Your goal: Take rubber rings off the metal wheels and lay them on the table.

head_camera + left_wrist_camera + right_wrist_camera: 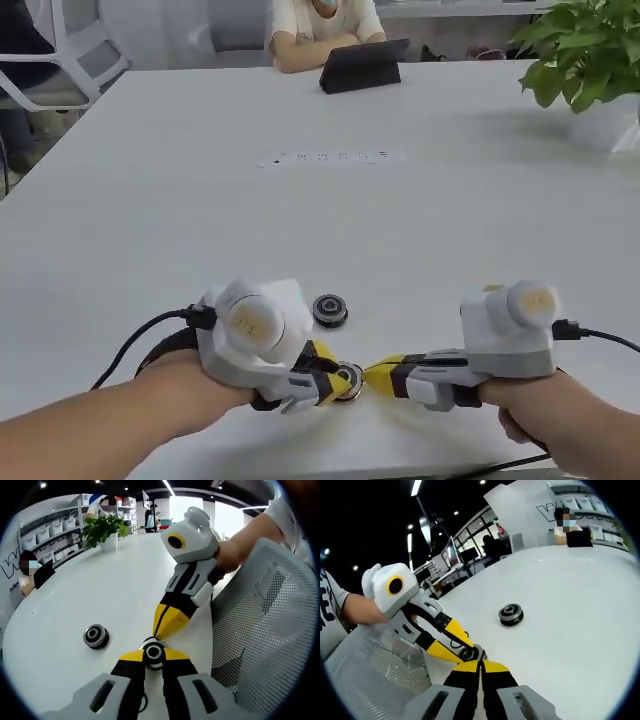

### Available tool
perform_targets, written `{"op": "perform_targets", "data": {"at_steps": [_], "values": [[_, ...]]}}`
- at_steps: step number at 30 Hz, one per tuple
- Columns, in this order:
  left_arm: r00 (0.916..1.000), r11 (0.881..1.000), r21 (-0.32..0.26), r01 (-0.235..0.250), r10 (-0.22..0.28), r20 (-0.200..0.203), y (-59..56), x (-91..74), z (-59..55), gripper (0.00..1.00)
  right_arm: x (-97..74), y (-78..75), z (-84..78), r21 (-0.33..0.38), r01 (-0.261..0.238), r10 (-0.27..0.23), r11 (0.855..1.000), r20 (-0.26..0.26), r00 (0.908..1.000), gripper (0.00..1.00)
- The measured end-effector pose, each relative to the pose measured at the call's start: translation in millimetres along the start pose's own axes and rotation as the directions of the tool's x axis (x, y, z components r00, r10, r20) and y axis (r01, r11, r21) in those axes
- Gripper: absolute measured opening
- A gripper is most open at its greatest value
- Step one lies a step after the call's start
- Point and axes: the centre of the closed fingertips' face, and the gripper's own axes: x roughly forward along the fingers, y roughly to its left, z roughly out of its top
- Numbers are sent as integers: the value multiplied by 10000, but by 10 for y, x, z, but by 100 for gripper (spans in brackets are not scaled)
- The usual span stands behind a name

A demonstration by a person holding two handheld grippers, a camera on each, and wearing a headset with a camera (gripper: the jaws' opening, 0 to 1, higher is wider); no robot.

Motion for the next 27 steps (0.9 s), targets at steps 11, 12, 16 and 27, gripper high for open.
{"op": "perform_targets", "data": {"at_steps": [11,12,16,27], "values": [[10000,10000,-31,-7,7,-10,2,1,0,7,1,27,20,-43,-25,24,10000,-24,10000,0],[10000,10000,-43,-8,8,-16,3,1,1,7,1,26,20,-50,-19,19,10000,-35,10000,0],[10000,9999,-99,-22,22,-39,4,2,-2,7,2,21,17,-29,-11,11,10000,-39,10000,0],[10000,9999,-142,-34,33,-53,6,4,-3,7,1,29,20,36,13,-13,10000,-32,10000,0]]}}
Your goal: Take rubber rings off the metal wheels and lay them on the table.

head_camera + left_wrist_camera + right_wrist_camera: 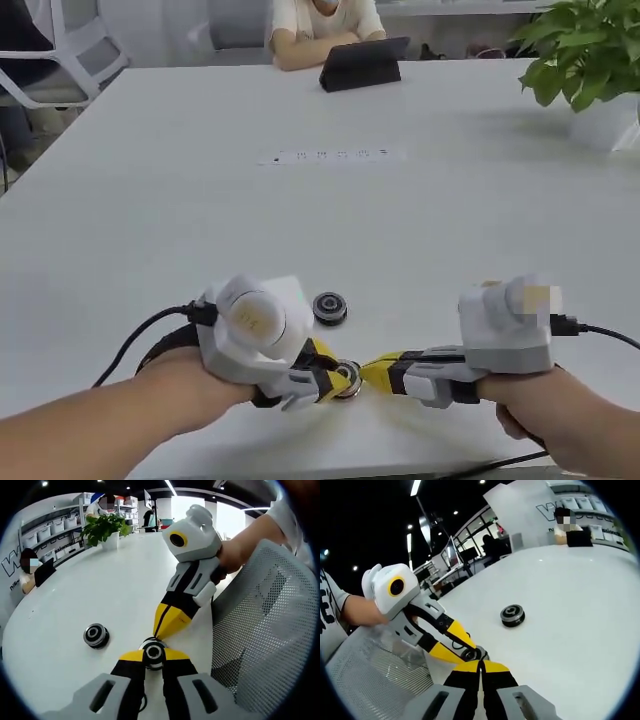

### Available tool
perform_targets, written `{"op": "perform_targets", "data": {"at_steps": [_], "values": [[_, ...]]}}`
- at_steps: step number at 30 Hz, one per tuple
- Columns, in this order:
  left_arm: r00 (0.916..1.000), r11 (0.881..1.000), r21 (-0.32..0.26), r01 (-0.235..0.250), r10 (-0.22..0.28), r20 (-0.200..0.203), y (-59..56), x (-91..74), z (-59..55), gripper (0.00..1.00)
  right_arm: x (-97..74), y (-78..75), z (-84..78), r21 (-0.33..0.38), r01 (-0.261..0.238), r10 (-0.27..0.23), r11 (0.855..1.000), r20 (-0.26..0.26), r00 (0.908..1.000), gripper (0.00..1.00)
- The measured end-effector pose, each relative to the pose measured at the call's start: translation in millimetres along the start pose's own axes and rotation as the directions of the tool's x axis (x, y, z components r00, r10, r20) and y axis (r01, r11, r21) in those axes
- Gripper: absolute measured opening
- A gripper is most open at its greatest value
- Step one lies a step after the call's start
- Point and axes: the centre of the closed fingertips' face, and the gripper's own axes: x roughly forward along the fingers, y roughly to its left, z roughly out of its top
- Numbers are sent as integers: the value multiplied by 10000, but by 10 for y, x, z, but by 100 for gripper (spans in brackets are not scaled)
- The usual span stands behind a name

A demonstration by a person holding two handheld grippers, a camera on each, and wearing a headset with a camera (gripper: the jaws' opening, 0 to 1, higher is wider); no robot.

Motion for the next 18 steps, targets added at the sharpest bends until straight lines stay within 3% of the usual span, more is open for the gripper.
{"op": "perform_targets", "data": {"at_steps": [18], "values": [[10000,10000,42,-24,24,-22,-7,1,1,7,10,69,29,80,-131,131,9999,71,9999,0]]}}
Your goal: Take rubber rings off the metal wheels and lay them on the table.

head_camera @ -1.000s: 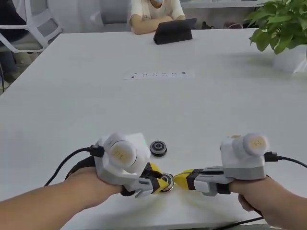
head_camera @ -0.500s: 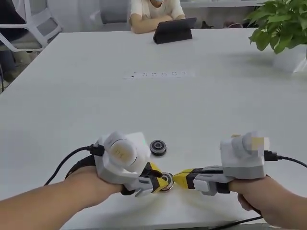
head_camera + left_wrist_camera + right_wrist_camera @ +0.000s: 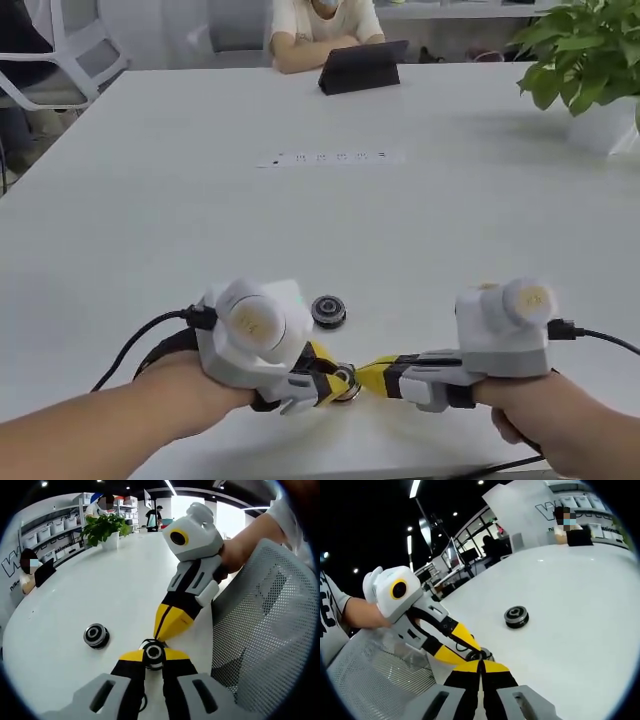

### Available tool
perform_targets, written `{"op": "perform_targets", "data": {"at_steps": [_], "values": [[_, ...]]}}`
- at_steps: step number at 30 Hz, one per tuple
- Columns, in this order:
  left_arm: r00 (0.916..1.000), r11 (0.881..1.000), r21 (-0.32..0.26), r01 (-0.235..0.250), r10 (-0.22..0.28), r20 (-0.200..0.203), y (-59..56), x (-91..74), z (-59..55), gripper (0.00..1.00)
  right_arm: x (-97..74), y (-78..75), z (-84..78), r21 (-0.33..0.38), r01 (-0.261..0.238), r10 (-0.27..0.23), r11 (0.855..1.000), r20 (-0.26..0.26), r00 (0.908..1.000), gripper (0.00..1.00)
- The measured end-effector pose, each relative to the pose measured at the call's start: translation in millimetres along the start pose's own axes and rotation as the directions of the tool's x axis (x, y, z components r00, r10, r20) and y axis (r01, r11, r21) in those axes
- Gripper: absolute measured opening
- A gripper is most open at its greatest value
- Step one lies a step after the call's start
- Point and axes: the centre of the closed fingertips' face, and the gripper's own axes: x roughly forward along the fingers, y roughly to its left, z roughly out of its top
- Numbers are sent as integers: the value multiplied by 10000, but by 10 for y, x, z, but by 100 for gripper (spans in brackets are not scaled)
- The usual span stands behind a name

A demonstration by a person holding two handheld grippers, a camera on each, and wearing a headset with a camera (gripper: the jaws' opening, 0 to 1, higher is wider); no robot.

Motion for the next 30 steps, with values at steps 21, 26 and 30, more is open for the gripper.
{"op": "perform_targets", "data": {"at_steps": [21,26,30], "values": [[10000,10000,-29,-11,11,-5,6,0,3,7,23,188,89,-101,-866,870,9962,451,9952,0],[10000,10000,-11,-23,23,4,8,2,3,7,1,157,90,47,-824,820,9966,554,9951,0],[10000,10000,29,-12,12,4,10,1,5,7,-4,99,72,14,-556,555,9985,444,9975,0]]}}
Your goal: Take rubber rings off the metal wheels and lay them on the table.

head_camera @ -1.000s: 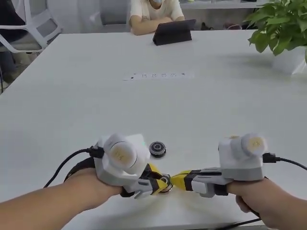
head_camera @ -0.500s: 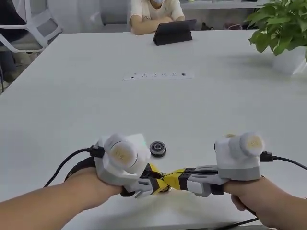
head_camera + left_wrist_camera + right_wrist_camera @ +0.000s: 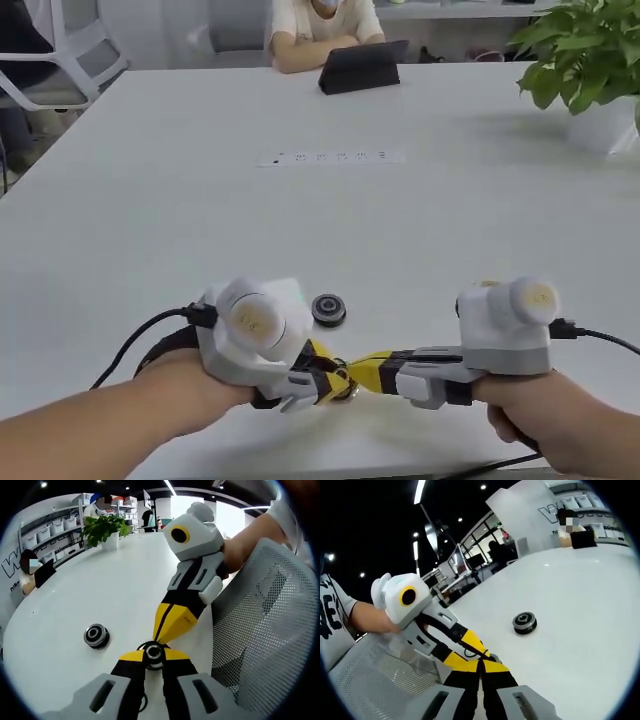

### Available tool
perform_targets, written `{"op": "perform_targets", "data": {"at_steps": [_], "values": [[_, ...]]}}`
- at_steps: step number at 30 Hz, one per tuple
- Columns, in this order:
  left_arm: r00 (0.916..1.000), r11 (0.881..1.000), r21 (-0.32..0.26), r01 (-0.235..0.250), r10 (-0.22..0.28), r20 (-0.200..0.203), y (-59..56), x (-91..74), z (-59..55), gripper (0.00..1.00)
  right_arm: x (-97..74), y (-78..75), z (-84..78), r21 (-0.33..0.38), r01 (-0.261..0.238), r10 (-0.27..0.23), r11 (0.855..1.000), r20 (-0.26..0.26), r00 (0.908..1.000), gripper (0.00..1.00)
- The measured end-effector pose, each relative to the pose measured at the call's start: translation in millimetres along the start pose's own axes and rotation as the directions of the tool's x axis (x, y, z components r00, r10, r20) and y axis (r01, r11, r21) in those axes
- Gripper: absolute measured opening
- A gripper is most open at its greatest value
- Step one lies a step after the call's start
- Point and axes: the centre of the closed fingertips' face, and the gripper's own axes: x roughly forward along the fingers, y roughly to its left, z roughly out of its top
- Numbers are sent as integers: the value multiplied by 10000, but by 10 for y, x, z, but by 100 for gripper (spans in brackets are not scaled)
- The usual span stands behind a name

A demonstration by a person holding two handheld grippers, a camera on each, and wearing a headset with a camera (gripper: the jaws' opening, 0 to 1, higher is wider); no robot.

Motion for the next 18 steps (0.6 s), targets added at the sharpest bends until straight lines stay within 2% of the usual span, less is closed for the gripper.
{"op": "perform_targets", "data": {"at_steps": [6,18], "values": [[10000,9999,99,-35,35,-9,1,0,3,7,-26,-74,-40,44,216,-216,9998,-114,9997,0],[10000,10000,-10,81,-81,-9,12,-9,-5,8,-31,-62,-46,-125,255,-257,9996,-146,9996,0]]}}
